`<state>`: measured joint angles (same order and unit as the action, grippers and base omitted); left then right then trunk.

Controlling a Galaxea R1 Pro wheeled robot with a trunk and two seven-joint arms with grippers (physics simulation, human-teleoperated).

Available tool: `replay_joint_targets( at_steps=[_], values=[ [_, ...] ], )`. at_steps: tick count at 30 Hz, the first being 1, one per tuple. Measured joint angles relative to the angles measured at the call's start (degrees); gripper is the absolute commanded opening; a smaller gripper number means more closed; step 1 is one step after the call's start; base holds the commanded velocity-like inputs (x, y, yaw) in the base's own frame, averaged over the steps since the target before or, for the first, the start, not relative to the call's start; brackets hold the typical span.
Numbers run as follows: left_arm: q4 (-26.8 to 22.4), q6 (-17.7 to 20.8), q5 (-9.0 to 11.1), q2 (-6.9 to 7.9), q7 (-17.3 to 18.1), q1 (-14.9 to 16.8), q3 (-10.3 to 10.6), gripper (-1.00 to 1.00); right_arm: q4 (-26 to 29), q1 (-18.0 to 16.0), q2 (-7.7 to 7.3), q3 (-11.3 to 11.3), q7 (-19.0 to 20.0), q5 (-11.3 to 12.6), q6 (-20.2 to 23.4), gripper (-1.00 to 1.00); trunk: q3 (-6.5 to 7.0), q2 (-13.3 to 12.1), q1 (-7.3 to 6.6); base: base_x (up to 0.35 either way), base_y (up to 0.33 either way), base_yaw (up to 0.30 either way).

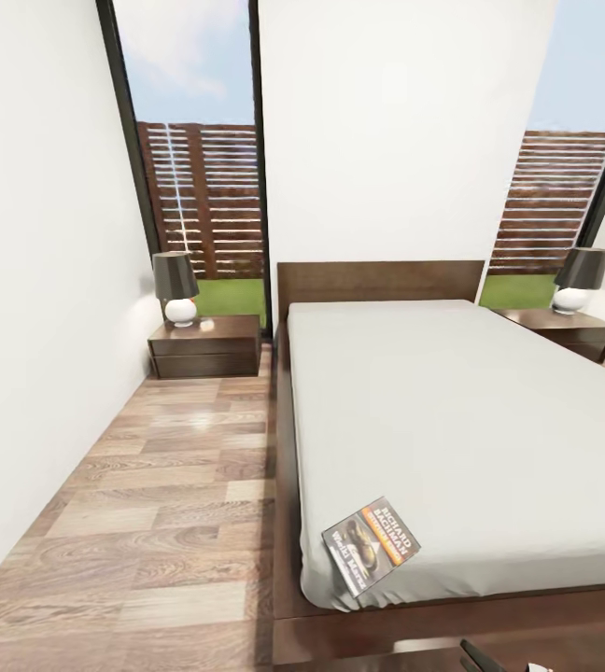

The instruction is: In the bedroom, move the book from the bed onto either nightstand, and place the two sandals side by side next to the bed.

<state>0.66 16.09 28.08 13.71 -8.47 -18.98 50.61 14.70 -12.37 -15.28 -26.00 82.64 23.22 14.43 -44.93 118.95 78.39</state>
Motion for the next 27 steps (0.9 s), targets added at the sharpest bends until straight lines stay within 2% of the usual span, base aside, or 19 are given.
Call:
replay_joint_targets(
  at_steps=[8,27],
  values=[
    [0.00,0.01,-0.02,-0.08,0.00,0.01,0.08,1.00,0.06,0.00,0.00,0.03,0.00,0.00,0.07,1.00,0.00,0.00,0.00,0.018,0.114,0.000],
    [0.00,-0.07,-0.02,-0.11,-0.26,0.01,0.14,1.00,0.08,0.00,-0.13,-0.02,0.06,0.09,0.41,1.00,0.00,0.00,-0.01,0.014,0.046,0.000]
  ],
)
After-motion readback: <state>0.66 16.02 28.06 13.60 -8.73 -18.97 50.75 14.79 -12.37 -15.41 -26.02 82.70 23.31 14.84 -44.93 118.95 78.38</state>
